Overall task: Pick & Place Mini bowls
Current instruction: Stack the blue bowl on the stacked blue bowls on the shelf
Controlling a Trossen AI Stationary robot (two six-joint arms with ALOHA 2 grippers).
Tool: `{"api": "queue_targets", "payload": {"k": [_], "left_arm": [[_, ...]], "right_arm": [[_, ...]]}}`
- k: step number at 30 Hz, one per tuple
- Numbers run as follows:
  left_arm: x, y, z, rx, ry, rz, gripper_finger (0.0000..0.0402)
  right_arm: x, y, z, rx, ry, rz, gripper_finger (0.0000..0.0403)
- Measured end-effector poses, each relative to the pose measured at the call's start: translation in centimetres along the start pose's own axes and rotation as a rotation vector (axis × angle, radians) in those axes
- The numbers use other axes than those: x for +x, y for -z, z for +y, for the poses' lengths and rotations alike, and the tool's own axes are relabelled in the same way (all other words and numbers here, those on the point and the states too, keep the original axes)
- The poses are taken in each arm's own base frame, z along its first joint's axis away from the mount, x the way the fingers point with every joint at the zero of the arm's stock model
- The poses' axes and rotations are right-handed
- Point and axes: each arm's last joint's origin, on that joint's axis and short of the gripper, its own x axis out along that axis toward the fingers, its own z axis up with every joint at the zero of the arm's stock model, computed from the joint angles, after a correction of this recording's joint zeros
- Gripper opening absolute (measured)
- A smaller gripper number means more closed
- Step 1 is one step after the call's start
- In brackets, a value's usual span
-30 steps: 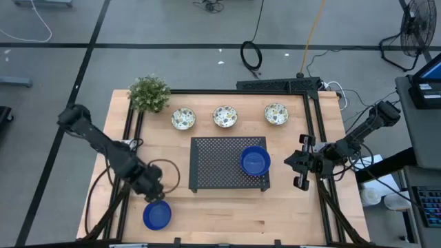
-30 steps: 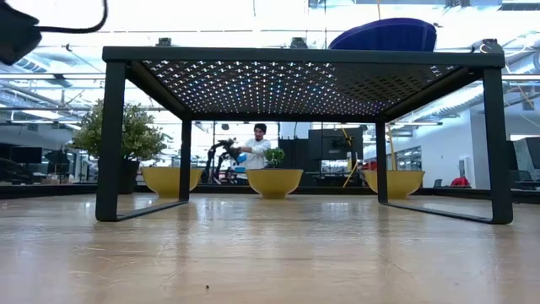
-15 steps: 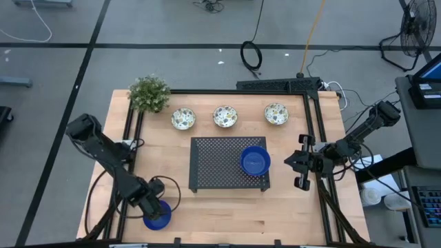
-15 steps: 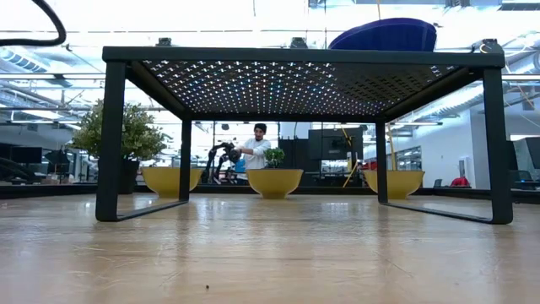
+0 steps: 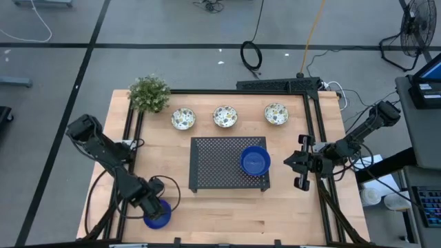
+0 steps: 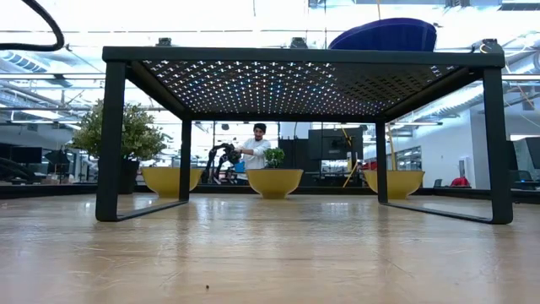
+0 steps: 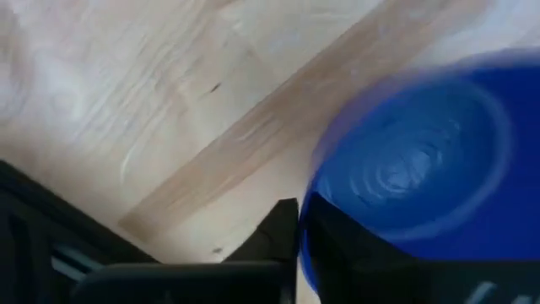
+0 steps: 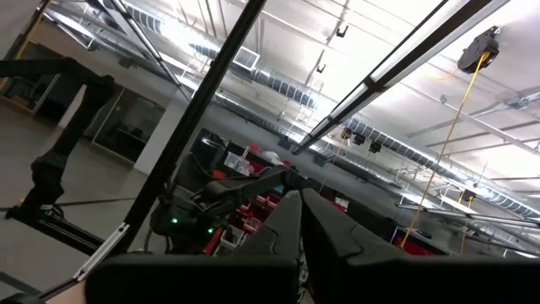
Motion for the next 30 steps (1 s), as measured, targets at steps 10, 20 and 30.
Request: {"api": "queue_targets", "payload": {"k": [10,20,30], "left_arm": [[-3.4,-0.4,0.4,0.138,0.146,-0.179,0.0006],[-12.8,-0.1,-0.2,0.382,0.191,-0.783,0.0004],[-23.9,-1.2,-2.2,0.500,-0.240,-1.667,0.0003]], "right_arm": [[0.0,0.0,0.0,-0.001,0.000,0.000,0.0000],[0.0,0.0,0.0,-0.003,0.000,0.000,0.0000],[3.7,0.0,2.1,-0.073,-0.082,0.120,0.0022]]}}
